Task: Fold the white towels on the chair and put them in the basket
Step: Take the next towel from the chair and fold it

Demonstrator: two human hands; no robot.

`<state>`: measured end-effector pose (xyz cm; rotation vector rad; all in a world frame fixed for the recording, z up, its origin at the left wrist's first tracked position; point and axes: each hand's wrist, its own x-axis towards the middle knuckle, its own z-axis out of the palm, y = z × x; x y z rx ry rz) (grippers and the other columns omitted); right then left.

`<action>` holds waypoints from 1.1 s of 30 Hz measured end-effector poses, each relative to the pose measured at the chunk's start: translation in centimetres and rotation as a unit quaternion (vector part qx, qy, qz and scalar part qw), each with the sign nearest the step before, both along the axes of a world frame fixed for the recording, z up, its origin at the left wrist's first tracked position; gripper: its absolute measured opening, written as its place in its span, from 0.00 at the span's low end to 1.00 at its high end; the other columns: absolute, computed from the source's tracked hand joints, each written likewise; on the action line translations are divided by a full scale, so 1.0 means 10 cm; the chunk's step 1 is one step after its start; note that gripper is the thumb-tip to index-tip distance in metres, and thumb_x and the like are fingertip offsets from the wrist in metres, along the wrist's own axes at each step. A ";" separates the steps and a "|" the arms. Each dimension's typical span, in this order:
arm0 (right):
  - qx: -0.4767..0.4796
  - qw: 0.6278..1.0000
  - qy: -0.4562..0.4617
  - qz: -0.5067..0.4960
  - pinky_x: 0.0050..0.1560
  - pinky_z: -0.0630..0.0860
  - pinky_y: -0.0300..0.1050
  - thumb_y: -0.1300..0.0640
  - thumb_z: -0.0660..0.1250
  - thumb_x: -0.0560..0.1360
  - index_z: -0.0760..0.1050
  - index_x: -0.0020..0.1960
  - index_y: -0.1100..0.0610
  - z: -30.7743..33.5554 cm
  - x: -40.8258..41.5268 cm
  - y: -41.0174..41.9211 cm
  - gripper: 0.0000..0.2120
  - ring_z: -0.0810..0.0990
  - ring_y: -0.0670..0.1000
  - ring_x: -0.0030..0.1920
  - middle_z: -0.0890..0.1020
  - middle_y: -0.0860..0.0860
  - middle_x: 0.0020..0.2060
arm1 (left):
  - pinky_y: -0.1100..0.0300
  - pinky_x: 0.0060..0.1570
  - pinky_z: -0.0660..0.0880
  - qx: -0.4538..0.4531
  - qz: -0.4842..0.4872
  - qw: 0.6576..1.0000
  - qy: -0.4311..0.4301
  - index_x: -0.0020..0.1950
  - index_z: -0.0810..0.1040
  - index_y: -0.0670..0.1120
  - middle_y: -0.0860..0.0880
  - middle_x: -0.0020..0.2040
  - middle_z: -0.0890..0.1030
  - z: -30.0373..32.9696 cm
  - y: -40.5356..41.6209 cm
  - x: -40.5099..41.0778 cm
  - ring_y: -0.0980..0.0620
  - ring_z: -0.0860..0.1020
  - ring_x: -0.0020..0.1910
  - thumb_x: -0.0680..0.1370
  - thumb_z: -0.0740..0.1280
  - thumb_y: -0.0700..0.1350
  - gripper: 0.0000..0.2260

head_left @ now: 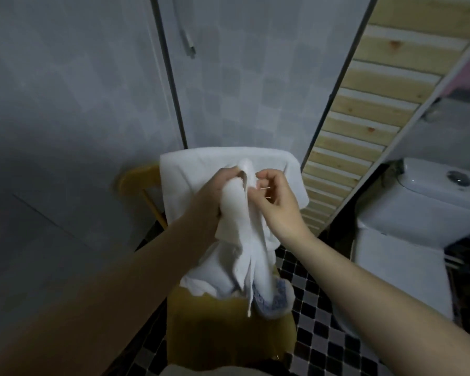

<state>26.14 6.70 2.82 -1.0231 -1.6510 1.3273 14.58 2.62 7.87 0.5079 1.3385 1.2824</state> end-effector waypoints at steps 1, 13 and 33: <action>0.008 1.000 -0.012 -0.012 0.43 0.72 0.35 0.58 0.67 0.74 0.69 0.52 0.55 -0.01 0.00 -0.07 0.10 0.74 0.44 0.37 0.74 0.46 0.38 | 0.73 0.17 0.67 -0.011 -0.012 1.000 -0.026 0.35 0.71 0.43 0.51 0.17 0.75 0.03 -0.05 0.01 0.59 0.75 0.18 0.80 0.57 0.46 0.16; -0.028 0.926 -0.372 -0.057 0.44 0.65 0.45 0.55 0.58 0.79 0.73 0.40 0.59 -0.44 0.10 -0.74 0.12 0.72 0.57 0.49 0.75 0.59 0.46 | 0.63 0.38 0.76 0.040 0.006 0.998 -0.051 0.59 0.77 0.41 0.43 0.50 0.82 0.20 -0.74 -0.16 0.52 0.82 0.39 0.80 0.59 0.50 0.16; -0.449 0.878 0.129 -0.104 0.35 0.71 0.39 0.59 0.61 0.78 0.71 0.36 0.59 0.00 -0.07 -1.36 0.12 0.70 0.49 0.32 0.73 0.52 0.27 | 0.57 0.48 0.67 0.005 -0.259 0.929 0.264 0.31 0.79 0.48 0.33 0.47 0.80 -0.62 -1.55 -0.01 0.49 0.74 0.44 0.72 0.67 0.53 0.13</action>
